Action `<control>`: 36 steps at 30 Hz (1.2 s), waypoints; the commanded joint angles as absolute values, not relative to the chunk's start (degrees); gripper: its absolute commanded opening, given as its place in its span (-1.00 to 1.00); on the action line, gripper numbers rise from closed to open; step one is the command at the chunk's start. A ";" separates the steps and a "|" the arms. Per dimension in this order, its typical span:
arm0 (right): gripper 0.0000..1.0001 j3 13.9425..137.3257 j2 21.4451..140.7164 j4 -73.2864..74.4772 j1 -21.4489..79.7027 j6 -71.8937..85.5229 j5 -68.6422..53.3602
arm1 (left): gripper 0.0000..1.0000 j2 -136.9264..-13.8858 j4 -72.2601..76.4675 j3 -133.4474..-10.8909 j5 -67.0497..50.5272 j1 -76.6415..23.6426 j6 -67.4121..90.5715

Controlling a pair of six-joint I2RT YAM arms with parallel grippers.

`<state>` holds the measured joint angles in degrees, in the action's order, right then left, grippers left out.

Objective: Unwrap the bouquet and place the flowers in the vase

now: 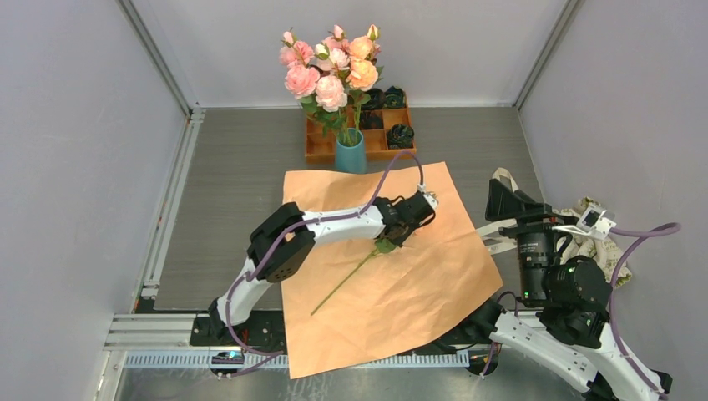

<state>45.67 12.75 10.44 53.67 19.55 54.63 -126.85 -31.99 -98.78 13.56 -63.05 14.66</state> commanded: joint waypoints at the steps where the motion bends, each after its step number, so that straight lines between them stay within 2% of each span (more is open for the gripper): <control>1: 0.70 45.78 11.65 10.85 53.88 21.13 55.23 | -0.90 -120.99 -38.14 -100.70 22.86 -62.18 13.61; 13: 0.76 45.68 11.21 13.09 53.85 22.56 55.67 | -0.94 -101.42 -35.24 -111.77 33.91 -62.22 6.98; 21: 0.80 44.67 11.78 13.23 53.87 23.51 55.89 | -0.92 -90.10 -10.70 -109.79 35.14 -61.56 -6.10; 27: 0.81 45.22 12.46 13.97 53.87 23.68 55.77 | -0.90 -88.19 6.94 -110.21 29.84 -60.10 -14.14; 36: 0.83 46.25 13.95 13.84 53.88 21.82 56.40 | -0.90 -88.31 24.04 -109.21 23.08 -55.92 -14.93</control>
